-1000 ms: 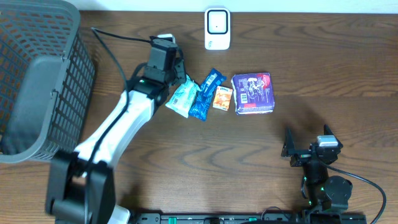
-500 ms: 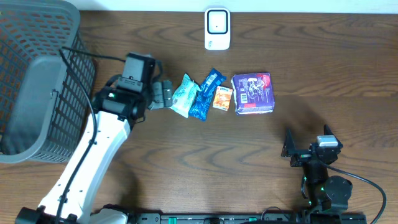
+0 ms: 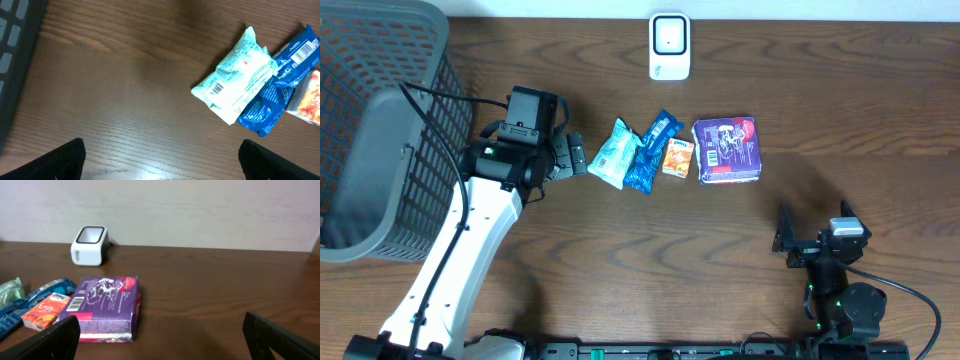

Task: Scan the item barcode

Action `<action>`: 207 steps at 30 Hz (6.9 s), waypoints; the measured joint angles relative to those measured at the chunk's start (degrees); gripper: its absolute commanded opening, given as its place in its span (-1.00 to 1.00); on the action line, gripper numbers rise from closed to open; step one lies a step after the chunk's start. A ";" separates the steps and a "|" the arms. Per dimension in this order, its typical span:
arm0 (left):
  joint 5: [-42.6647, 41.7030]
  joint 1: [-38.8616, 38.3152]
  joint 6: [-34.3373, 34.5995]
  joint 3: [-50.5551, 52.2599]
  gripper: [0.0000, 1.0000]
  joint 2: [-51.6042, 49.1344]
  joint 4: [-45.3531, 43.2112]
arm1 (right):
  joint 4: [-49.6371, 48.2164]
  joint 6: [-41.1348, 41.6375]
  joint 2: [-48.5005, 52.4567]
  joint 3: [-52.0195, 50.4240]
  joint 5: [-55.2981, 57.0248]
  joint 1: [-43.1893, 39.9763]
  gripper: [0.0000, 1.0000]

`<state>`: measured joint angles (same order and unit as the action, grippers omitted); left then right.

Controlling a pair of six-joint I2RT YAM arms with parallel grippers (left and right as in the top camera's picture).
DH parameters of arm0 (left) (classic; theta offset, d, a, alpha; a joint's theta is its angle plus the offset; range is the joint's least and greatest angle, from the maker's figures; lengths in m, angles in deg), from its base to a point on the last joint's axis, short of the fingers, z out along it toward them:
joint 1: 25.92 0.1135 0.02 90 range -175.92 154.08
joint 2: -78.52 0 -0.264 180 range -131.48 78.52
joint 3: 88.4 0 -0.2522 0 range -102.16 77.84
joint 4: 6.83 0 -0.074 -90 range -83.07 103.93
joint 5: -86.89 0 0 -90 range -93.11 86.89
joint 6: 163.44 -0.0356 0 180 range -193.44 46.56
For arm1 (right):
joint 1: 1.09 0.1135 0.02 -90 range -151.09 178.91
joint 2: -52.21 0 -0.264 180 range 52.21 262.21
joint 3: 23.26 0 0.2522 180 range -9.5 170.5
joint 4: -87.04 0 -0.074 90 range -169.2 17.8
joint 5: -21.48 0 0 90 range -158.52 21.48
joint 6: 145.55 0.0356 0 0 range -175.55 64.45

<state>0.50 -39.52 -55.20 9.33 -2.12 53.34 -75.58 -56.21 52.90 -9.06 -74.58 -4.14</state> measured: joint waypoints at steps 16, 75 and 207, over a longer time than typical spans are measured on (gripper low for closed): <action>0.00 0.02 0.00 0.00 0.96 0.00 0.02 | -22.01 31.06 0.00 -0.07 -20.33 0.00 0.99; 0.17 0.00 0.00 0.00 0.96 0.00 0.09 | 22.93 -3.17 118.90 71.08 -43.45 -5.16 -0.98; 0.20 0.00 0.02 0.00 0.96 0.00 0.07 | 43.80 6.01 108.98 84.56 -14.27 -2.99 0.03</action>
<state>0.70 -39.52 -55.18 9.33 -2.12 53.41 -31.78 -50.20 161.87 75.51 -88.85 -7.13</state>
